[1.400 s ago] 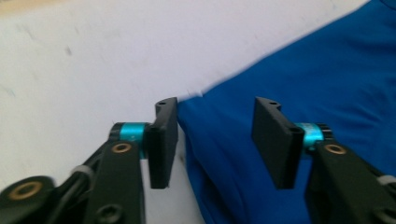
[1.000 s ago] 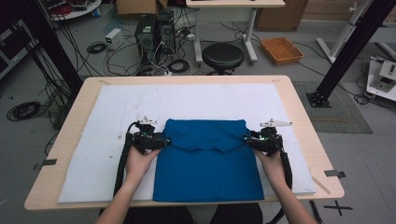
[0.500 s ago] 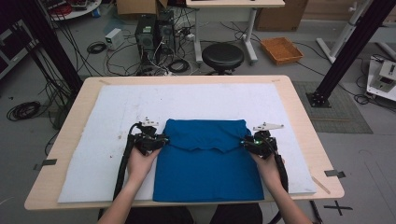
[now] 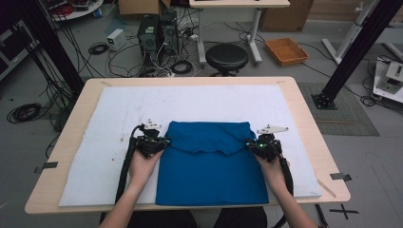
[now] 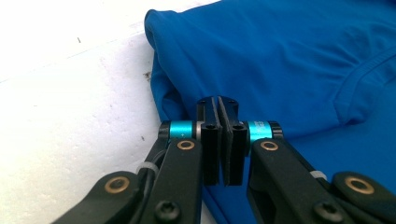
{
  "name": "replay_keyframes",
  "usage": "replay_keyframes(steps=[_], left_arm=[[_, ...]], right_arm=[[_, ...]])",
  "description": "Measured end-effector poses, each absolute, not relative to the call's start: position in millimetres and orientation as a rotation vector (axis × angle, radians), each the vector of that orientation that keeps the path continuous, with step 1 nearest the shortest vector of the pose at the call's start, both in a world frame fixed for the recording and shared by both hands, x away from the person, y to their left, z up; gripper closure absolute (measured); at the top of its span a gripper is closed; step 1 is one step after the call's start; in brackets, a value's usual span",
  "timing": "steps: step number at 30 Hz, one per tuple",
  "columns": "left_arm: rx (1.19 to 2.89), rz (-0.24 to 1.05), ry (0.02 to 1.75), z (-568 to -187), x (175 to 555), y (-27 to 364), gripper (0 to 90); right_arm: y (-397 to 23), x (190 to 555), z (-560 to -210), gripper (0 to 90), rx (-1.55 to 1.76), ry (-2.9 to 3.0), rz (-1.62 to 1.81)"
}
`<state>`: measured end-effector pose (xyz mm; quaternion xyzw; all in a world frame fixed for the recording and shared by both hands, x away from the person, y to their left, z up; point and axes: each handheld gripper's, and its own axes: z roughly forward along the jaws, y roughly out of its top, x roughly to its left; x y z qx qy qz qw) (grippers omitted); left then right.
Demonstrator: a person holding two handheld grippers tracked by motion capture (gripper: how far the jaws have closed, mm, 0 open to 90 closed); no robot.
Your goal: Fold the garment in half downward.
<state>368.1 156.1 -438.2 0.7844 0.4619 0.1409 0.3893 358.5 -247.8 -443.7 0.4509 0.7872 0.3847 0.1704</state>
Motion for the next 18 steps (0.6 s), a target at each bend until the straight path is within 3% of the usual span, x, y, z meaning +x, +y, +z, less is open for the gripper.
replay_keyframes(steps=[2,5,11,18], left_arm=[[1.990,0.359,1.202,-438.6,368.8,156.6,72.2],[2.007,0.341,1.202,-440.6,369.1,156.1,71.9],[2.018,0.387,1.152,-437.9,366.2,152.3,86.0],[2.006,0.372,1.131,-438.0,367.2,154.0,89.0]], right_arm=[[-248.7,358.3,-443.4,85.7,1.282,2.231,1.095],[-249.4,358.2,-443.7,85.6,1.289,2.232,1.099],[-249.8,358.1,-443.3,85.7,1.283,2.226,1.102],[-250.0,357.5,-442.8,86.0,1.283,2.224,1.105]])
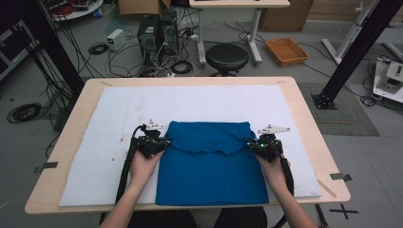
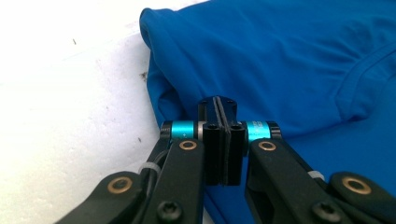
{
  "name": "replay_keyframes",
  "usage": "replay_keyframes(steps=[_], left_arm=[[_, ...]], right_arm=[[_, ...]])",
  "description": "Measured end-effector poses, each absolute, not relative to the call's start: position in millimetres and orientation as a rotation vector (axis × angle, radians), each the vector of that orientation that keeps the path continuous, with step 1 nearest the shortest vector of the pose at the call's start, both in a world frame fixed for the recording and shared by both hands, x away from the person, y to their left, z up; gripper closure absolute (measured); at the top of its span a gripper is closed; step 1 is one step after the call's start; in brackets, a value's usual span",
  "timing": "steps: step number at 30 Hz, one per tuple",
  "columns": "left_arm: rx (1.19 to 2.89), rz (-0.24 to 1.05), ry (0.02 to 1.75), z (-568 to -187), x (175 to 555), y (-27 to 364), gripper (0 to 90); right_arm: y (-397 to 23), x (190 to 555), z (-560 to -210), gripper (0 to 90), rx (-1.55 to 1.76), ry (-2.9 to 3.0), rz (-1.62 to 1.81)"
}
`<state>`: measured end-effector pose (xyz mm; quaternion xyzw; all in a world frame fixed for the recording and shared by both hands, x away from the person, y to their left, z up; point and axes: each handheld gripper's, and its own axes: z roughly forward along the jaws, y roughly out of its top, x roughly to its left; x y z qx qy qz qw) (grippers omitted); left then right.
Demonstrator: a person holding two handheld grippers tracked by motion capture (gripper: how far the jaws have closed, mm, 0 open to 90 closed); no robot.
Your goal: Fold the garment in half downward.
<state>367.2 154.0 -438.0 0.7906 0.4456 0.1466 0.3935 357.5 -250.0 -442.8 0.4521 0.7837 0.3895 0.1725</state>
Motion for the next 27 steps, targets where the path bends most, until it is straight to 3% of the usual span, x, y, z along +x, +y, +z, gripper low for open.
replay_keyframes(steps=[27], left_arm=[[1.948,0.224,1.009,-408,321,169,89.1]], right_arm=[[-259,322,-420,86.2,1.217,2.288,1.162]])
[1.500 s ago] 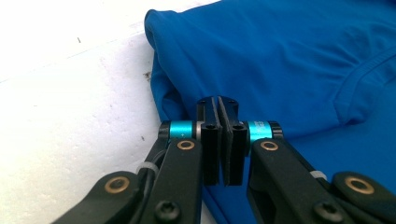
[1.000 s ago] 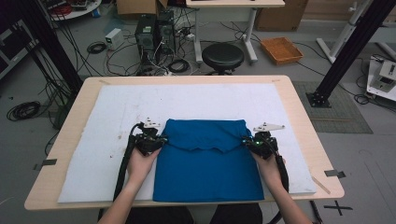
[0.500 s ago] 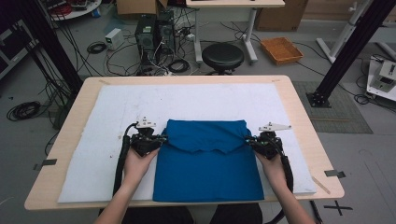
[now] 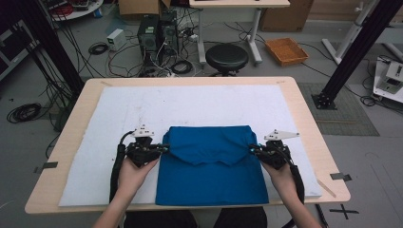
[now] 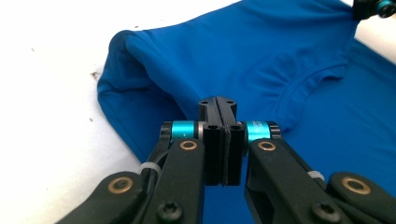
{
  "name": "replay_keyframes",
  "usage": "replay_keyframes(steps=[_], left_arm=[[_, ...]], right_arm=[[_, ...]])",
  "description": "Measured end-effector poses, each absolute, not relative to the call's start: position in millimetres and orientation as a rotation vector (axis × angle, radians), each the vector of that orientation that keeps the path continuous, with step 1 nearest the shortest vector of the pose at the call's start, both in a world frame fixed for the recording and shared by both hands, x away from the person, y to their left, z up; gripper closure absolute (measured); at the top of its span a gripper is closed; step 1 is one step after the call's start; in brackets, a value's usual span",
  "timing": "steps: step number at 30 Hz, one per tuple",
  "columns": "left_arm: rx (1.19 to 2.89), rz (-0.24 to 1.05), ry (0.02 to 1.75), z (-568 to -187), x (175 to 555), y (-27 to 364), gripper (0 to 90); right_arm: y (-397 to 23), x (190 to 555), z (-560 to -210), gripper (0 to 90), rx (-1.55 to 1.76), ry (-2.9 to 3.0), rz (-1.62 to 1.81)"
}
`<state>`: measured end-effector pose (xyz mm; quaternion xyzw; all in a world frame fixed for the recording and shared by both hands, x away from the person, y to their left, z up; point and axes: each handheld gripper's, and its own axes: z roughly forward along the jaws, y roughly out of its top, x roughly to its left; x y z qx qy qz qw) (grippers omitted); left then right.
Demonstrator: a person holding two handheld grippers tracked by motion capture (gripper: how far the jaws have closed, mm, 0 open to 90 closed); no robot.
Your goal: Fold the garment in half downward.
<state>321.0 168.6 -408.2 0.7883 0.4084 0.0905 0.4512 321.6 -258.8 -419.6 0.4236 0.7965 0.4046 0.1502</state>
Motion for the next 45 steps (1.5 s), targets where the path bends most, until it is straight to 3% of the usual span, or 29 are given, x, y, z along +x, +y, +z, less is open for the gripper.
replay_keyframes(steps=[26,42,43,45], left_arm=[[1.959,0.097,0.904,-402,236,176,89.1],[2.026,0.075,0.917,-416,218,177,88.6],[2.034,0.081,0.921,-417,217,176,84.1],[2.063,0.122,0.930,-415,217,174,66.0]], right_arm=[[-266,232,-408,86.3,1.076,2.370,1.204],[-272,209,-418,85.0,1.068,2.399,1.159],[-272,209,-419,82.2,1.068,2.399,1.153],[-273,209,-420,73.2,1.080,2.386,1.156]])
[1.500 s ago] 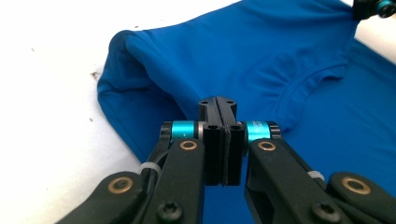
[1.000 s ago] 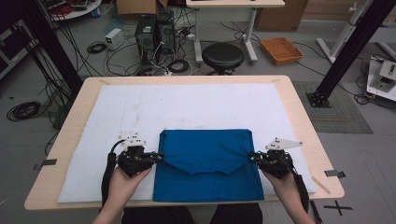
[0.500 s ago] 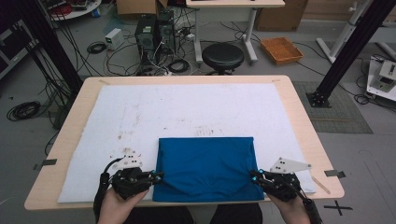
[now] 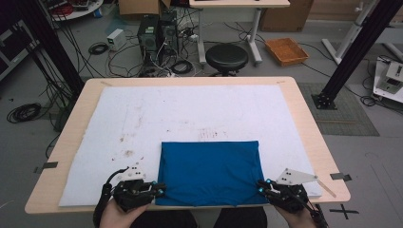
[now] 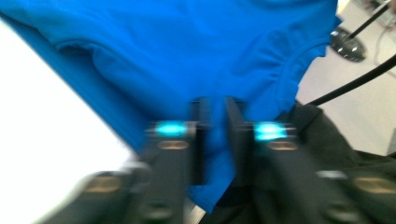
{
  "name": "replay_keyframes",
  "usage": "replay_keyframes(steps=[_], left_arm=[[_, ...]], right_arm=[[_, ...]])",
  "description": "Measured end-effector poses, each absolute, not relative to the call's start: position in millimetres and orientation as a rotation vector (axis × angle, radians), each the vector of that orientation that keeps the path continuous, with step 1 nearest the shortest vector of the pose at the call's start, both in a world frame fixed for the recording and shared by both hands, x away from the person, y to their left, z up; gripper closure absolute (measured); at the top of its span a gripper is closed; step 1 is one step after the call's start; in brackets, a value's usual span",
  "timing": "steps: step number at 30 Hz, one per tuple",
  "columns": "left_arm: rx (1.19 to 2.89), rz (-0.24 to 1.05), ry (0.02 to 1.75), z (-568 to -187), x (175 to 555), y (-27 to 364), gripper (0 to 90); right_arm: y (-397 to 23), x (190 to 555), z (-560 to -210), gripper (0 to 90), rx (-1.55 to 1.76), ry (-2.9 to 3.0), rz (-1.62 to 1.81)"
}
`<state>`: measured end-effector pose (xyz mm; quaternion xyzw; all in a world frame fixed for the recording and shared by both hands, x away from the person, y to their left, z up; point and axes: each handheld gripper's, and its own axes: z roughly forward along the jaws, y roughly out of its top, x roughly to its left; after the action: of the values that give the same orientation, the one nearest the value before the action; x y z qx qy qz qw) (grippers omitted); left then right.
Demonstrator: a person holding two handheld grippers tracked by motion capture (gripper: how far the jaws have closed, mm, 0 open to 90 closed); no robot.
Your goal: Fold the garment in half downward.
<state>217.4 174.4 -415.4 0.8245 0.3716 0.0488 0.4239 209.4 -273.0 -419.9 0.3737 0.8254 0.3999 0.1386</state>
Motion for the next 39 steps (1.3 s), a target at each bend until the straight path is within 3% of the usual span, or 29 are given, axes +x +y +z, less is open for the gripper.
replay_keyframes(steps=[3,11,19,27,32,34,37,39], left_arm=[[2.066,0.198,0.928,-409,222,172,55.8],[1.974,0.385,1.007,-399,273,175,50.9],[1.903,0.411,1.124,-417,334,179,49.8],[1.944,0.389,1.221,-440,362,176,50.6],[1.989,0.424,1.218,-446,360,171,60.4],[1.991,0.417,1.212,-446,358,170,65.6],[1.990,0.379,1.193,-446,355,169,82.9],[2.018,0.409,1.171,-444,352,166,86.4]], right_arm=[[-277,215,-415,68.5,1.093,2.343,1.163],[-288,273,-403,59.3,1.217,2.169,1.165],[-283,338,-416,59.4,1.342,2.115,1.133],[-280,364,-436,62.7,1.436,2.126,1.058],[-279,365,-444,72.2,1.434,2.179,1.028],[-276,363,-446,80.0,1.408,2.208,1.016],[-274,361,-446,84.0,1.379,2.214,1.013],[-274,360,-445,87.3,1.362,2.215,1.017]])
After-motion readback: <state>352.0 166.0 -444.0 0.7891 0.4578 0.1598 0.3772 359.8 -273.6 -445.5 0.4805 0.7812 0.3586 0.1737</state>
